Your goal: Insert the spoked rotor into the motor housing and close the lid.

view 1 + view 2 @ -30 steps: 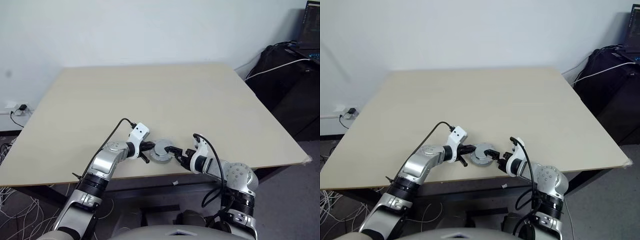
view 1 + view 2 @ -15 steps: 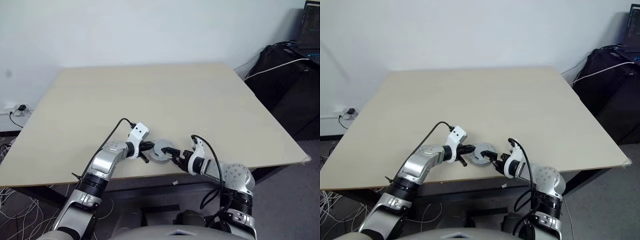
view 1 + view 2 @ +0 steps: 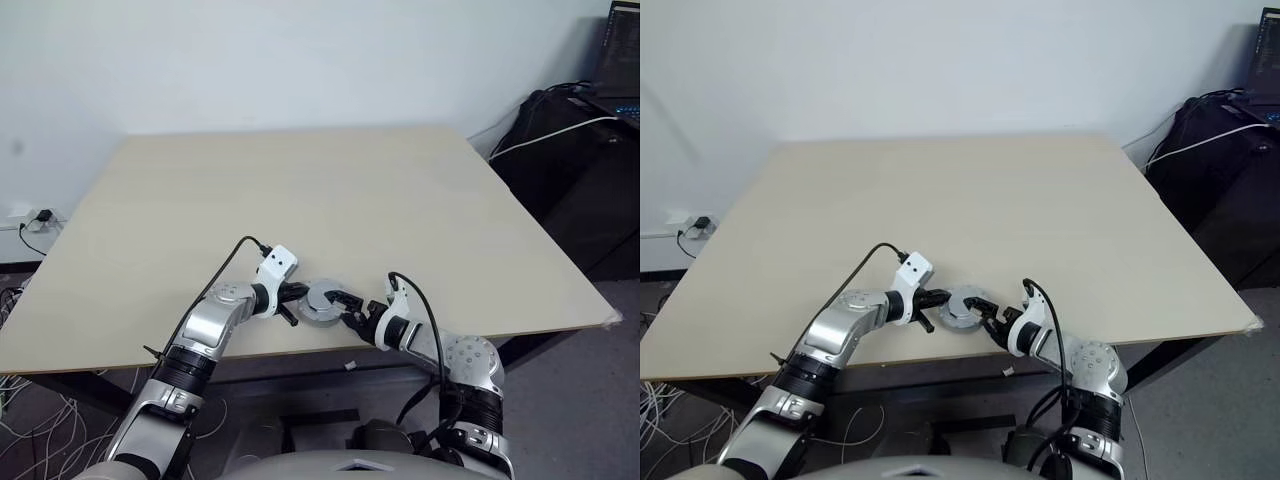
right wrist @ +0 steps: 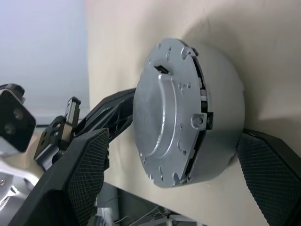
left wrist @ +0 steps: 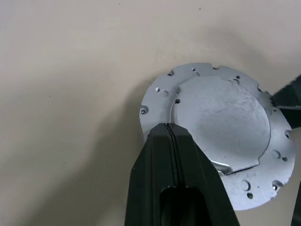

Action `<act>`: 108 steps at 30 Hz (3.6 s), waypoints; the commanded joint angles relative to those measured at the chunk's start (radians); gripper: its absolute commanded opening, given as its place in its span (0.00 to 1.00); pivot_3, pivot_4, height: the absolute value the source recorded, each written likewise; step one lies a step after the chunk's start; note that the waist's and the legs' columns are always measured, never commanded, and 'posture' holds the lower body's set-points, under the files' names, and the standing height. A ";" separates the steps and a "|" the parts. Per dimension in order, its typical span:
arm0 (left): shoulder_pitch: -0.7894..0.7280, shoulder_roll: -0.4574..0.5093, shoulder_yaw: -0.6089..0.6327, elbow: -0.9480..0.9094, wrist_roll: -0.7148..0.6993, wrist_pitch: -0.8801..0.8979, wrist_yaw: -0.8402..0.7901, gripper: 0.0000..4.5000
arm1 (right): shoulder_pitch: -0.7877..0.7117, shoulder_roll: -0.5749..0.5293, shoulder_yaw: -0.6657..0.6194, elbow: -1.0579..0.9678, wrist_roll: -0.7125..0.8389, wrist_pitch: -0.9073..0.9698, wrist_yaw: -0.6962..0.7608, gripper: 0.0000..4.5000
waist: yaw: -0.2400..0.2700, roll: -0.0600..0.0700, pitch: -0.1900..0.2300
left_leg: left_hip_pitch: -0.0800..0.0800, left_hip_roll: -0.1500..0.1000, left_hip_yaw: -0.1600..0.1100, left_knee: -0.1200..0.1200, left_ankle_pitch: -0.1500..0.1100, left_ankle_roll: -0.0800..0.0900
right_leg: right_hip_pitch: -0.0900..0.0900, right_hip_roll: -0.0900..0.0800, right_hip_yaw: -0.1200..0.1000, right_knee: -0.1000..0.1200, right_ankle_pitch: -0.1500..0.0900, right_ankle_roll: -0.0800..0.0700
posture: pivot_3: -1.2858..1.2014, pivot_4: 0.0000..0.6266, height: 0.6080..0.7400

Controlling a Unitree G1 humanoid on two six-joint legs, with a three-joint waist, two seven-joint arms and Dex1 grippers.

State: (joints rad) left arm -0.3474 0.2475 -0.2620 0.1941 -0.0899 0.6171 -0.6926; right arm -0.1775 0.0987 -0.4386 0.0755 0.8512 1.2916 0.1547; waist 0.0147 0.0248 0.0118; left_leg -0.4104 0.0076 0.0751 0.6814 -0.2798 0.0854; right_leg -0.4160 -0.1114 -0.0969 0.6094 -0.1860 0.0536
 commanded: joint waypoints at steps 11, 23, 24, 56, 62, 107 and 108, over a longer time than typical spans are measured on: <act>0.016 -0.008 -0.033 0.027 0.008 0.014 0.000 0.00 | -0.015 0.140 0.097 0.012 0.090 -0.022 0.038 0.99 | -0.002 0.000 0.000 | 0.000 0.000 0.000 0.000 0.000 0.000 | 0.000 0.000 0.000 0.000 0.000 0.000 | 0.52 0.00 1.00; 0.014 -0.010 -0.032 0.030 0.007 0.013 0.002 0.00 | -0.036 0.159 0.105 0.019 0.108 -0.045 0.036 0.99 | -0.005 0.000 0.000 | 0.000 0.001 0.000 0.000 0.000 0.000 | 0.000 0.001 0.000 0.000 0.000 0.000 | 0.52 0.00 1.00; 0.014 -0.010 -0.031 0.031 0.007 0.013 0.002 0.00 | -0.038 0.162 0.106 0.015 0.113 -0.044 0.035 0.99 | -0.005 0.000 0.000 | 0.000 0.001 0.000 0.000 0.000 0.000 | 0.000 0.001 0.000 0.000 0.000 0.000 | 0.52 0.00 1.00; 0.009 -0.024 -0.014 0.043 0.025 0.006 -0.002 0.00 | -0.066 0.179 0.128 -0.013 0.210 -0.010 -0.078 0.32 | -0.027 -0.001 0.001 | 0.000 0.002 0.000 0.000 0.000 0.000 | -0.001 0.002 0.001 0.001 0.001 0.000 | 0.52 0.00 1.00; 0.007 -0.028 -0.012 0.048 0.024 0.002 -0.001 0.00 | -0.064 0.166 0.151 -0.027 0.197 -0.013 -0.084 0.32 | -0.027 0.000 0.001 | 0.000 0.002 0.000 0.000 0.000 0.000 | -0.001 0.002 0.001 0.001 0.001 0.000 | 0.52 0.00 1.00; 0.023 -0.031 -0.011 0.039 0.033 0.002 -0.007 0.00 | -0.063 0.187 0.175 -0.014 0.207 -0.038 -0.064 0.99 | -0.035 -0.001 0.001 | 0.000 0.004 0.000 0.000 0.000 -0.001 | -0.002 0.004 0.002 0.001 0.002 -0.002 | 0.52 0.00 1.00; 0.024 -0.031 -0.011 0.038 0.033 0.003 -0.007 0.00 | -0.065 0.197 0.164 -0.009 0.202 -0.059 -0.077 0.99 | -0.036 -0.001 0.001 | 0.000 0.004 0.000 0.000 0.000 -0.001 | -0.002 0.004 0.002 0.001 0.001 -0.002 | 0.52 0.00 1.00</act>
State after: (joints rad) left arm -0.3475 0.2499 -0.2012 0.2274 -0.0406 0.6002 -0.6564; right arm -0.2295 0.1002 -0.3207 0.0792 0.9907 1.2923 0.0533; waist -0.0210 0.0242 0.0127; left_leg -0.4099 0.0116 0.0755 0.6817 -0.2794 0.0847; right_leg -0.4178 -0.1073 -0.0950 0.6106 -0.1845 0.0521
